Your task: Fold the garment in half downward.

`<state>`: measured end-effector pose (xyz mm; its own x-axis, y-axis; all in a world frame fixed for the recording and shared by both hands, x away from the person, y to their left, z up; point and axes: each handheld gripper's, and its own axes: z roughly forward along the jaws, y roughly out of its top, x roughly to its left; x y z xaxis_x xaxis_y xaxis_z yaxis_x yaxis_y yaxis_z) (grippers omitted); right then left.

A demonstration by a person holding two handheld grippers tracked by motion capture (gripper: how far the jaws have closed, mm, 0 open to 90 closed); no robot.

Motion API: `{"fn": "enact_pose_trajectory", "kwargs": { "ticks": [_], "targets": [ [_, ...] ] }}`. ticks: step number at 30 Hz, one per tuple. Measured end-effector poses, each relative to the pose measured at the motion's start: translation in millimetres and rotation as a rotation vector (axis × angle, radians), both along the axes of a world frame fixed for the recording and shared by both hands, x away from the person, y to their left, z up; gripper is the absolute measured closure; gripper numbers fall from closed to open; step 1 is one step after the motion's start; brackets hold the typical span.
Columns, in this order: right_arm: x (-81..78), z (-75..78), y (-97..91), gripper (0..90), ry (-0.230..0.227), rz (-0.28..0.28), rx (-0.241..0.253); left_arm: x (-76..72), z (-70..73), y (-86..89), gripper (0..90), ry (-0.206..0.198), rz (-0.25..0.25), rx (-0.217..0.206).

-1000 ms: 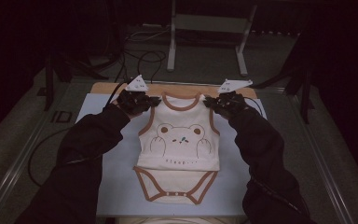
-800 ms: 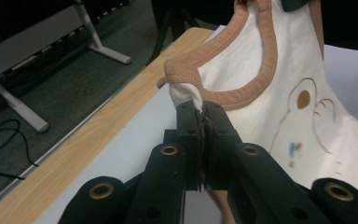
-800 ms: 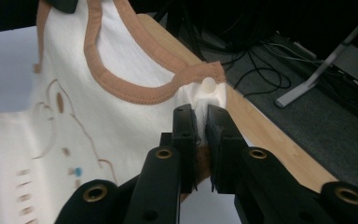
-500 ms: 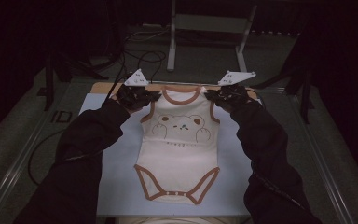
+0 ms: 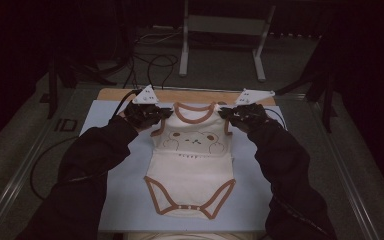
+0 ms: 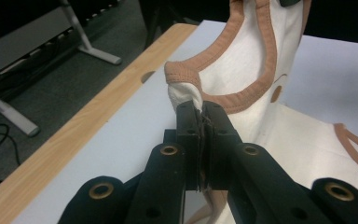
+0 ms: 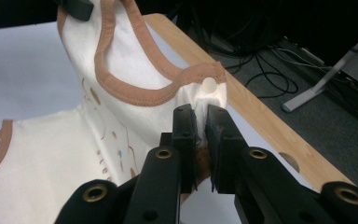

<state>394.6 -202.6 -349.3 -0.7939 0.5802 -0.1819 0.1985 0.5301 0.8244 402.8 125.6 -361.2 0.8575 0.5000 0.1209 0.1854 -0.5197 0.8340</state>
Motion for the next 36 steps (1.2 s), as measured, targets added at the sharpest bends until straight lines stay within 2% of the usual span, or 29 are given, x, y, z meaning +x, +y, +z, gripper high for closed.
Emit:
{"fn": "enact_pose_trajectory", "kwargs": {
  "ticks": [15, 16, 32, 36],
  "targets": [
    [-30.5, -14.1, -1.5, 83.0, 0.009, 0.039, 0.004, -23.2, -14.0, 2.6, 87.3, 0.016, -0.041, -0.002],
    [-36.7, -16.4, -1.3, 83.0, 0.011, 0.047, 0.007, -26.9, -16.3, 2.7, 87.3, 0.015, -0.047, 0.005],
    [-65.1, -26.1, 3.1, 82.9, 0.025, 0.087, 0.017, -51.2, -23.8, 7.0, 87.3, 0.016, -0.079, 0.006],
    [-74.9, -28.7, 1.3, 82.8, 0.028, 0.094, 0.033, -60.5, -27.0, 7.4, 87.3, 0.015, -0.09, 0.004]
  ]
}}
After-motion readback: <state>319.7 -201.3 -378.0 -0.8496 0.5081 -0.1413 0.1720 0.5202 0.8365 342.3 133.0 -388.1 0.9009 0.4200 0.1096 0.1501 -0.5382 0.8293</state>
